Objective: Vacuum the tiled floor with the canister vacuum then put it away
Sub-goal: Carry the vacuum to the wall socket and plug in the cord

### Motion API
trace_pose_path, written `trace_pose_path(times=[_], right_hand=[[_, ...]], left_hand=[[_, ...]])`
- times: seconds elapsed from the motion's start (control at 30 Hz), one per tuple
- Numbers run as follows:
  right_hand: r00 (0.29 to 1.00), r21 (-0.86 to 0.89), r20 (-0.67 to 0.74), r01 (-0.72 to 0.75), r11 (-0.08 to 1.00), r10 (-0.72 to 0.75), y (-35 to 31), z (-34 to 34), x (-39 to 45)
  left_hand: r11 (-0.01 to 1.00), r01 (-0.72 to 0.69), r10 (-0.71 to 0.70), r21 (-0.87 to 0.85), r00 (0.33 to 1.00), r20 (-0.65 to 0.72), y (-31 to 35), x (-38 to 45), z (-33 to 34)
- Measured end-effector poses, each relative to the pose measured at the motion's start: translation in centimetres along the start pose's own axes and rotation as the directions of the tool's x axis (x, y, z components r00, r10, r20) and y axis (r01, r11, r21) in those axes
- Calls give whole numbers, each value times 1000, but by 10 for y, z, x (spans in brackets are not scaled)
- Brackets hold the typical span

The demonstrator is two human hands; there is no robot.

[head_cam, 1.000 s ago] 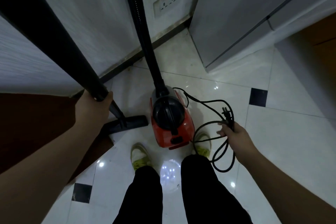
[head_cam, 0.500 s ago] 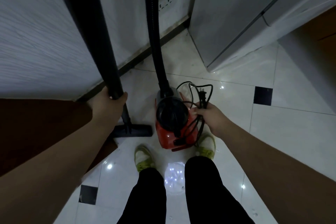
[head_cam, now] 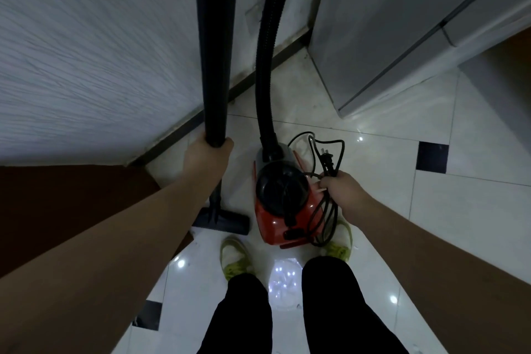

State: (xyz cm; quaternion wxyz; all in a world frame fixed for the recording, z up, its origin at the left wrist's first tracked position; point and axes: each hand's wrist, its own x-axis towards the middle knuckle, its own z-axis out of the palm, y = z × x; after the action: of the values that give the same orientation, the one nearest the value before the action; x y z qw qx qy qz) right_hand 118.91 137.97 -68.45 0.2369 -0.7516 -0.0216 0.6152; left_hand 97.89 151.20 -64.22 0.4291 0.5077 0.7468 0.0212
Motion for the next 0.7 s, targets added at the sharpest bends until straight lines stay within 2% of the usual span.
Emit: trace_pose_path(times=[0.17, 0.23, 0.3, 0.33, 0.4, 0.43, 0.5, 0.57, 0.7], right_hand=[[1000, 15, 17, 0, 1000, 0, 3, -7, 6], [1000, 19, 26, -3, 1000, 3, 3, -7, 6], [999, 29, 39, 2, 1000, -3, 5, -8, 7], [999, 42, 44, 10, 999, -12, 6, -8, 6], [999, 58, 33, 40, 998, -42, 8, -9, 5], [998, 59, 15, 63, 996, -64, 10, -11, 5], [992, 72, -8, 123, 990, -123, 14, -15, 3], [983, 108, 9, 182, 977, -184, 19, -20, 0], [979, 182, 48, 187, 965, -199, 28, -27, -3]], left_hand=[[993, 65, -71, -100, 996, -60, -1, 10, 9], [965, 227, -241, -134, 965, -101, -11, -4, 19], [946, 315, -323, -81, 939, -119, -28, -25, 37], [951, 298, -304, -79, 950, -74, -33, -38, 47], [940, 324, -330, 108, 943, 42, -51, -50, 71], [924, 381, -383, 42, 917, 116, -54, -53, 80], [950, 310, -310, 32, 929, 202, -52, -50, 100], [952, 307, -293, -17, 922, 251, -43, -42, 121], [875, 448, -368, -185, 863, 347, -18, -30, 147]])
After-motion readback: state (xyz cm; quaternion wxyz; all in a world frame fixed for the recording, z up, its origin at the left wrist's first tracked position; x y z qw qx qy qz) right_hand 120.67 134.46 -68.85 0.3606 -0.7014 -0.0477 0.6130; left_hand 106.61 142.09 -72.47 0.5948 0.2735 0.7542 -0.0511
